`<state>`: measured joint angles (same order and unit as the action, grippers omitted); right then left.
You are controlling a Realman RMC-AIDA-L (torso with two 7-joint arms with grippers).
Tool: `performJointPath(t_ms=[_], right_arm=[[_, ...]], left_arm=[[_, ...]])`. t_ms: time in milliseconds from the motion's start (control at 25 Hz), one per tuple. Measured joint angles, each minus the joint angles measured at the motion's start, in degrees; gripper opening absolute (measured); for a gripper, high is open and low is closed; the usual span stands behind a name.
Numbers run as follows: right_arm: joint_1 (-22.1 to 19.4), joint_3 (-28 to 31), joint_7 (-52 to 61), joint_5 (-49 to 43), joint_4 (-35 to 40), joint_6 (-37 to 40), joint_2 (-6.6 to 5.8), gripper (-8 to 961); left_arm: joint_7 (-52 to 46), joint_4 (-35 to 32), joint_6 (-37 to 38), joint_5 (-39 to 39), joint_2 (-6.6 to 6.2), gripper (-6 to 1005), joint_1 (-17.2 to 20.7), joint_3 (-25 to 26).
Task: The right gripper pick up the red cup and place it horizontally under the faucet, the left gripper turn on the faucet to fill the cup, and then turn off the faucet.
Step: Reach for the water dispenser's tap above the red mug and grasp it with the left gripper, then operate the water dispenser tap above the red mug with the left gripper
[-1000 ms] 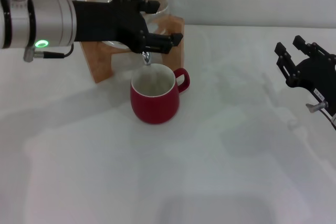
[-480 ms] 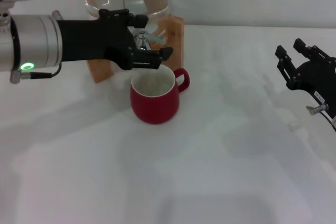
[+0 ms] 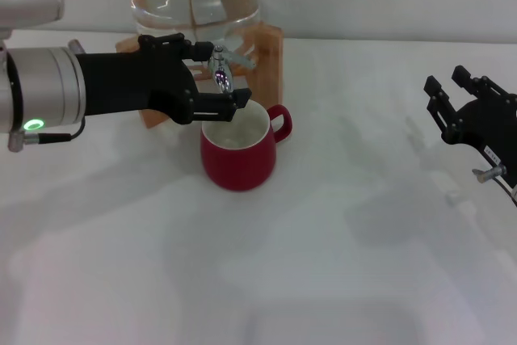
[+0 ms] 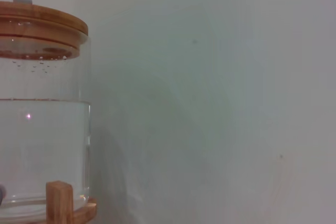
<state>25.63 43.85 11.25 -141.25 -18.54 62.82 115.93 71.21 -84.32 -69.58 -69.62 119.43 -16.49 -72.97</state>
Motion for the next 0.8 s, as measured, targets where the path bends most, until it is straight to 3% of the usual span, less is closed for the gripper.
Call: performJointPath(t_ms=[440,800], right_arm=[[-0.06,0.00,0.00,0.01,0.00,-0.30,0.00,426],[0.26,0.00,0.00,0.07,0.00,-0.34,0.00,425]], left_arm=[[1.97,7.32,0.45,0.63,-0.29,879,-5.27,-0.13],[2.32,9.01,0.44,0.80,-0.40,879,-7.45,0.08]])
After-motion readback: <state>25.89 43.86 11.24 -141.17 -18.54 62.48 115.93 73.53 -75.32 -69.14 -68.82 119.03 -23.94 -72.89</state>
